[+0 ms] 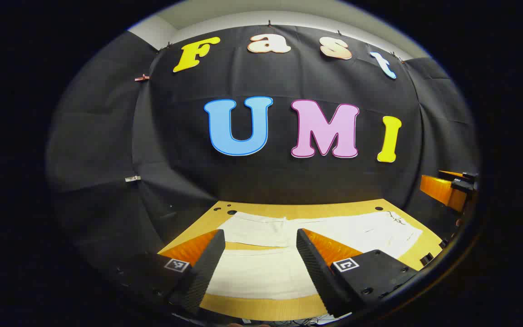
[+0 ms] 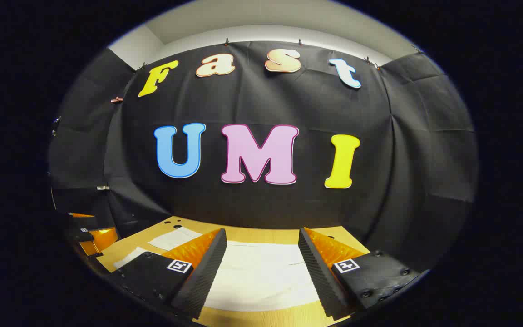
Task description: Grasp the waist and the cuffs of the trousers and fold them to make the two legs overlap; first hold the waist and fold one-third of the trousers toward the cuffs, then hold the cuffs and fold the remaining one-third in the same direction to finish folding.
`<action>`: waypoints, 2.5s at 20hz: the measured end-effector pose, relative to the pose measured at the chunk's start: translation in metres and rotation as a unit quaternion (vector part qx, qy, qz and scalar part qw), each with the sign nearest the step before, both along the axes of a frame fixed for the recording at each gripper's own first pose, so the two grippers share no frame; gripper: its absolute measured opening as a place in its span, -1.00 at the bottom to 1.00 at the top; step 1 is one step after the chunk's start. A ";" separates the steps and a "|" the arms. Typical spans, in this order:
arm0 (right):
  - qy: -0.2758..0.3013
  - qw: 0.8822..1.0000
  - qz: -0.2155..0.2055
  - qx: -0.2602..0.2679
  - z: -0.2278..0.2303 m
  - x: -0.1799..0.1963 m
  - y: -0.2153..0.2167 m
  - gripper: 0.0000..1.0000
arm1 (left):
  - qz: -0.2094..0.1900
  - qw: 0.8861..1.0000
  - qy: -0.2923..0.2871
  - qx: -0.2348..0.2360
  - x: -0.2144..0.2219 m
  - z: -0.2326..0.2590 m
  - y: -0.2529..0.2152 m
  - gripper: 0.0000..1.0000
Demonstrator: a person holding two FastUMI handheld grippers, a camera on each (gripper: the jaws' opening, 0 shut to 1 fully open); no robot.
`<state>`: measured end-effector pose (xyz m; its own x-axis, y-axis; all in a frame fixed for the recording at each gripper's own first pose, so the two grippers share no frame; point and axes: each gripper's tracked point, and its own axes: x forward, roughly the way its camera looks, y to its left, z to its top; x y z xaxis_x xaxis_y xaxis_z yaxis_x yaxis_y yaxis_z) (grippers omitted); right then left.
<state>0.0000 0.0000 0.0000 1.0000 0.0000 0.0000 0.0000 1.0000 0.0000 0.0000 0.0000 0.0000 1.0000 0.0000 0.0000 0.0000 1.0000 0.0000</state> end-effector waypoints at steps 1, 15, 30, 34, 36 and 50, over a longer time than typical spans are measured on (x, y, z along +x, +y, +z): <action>0.002 1.000 -0.005 0.006 0.001 0.007 -0.005 0.94 | -0.005 1.000 -0.001 0.002 0.005 0.002 -0.004 0.97; -0.002 0.999 -0.049 -0.009 -0.002 0.039 -0.051 0.94 | -0.018 0.999 -0.027 0.030 0.040 0.024 -0.010 0.97; 0.004 0.992 -0.056 -0.111 -0.017 0.064 -0.127 0.94 | -0.008 0.999 -0.008 0.043 0.053 0.012 -0.004 0.97; 0.013 0.984 -0.046 -0.169 -0.031 0.077 -0.150 0.90 | 0.001 0.999 0.006 0.050 0.059 0.003 0.003 0.97; 0.028 0.978 -0.033 -0.206 -0.046 0.084 -0.160 0.94 | 0.005 0.998 0.014 0.053 0.063 -0.002 0.006 0.97; 0.166 0.854 0.163 -0.465 -0.198 0.105 -0.237 0.94 | 0.081 0.986 0.133 0.061 0.073 -0.096 0.047 0.96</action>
<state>0.1049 -0.2367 -0.1977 0.8920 0.1246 -0.4344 -0.4324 0.5151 -0.7401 0.0731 0.0470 -0.0963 0.9513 0.1762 -0.2528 -0.1435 0.9793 0.1425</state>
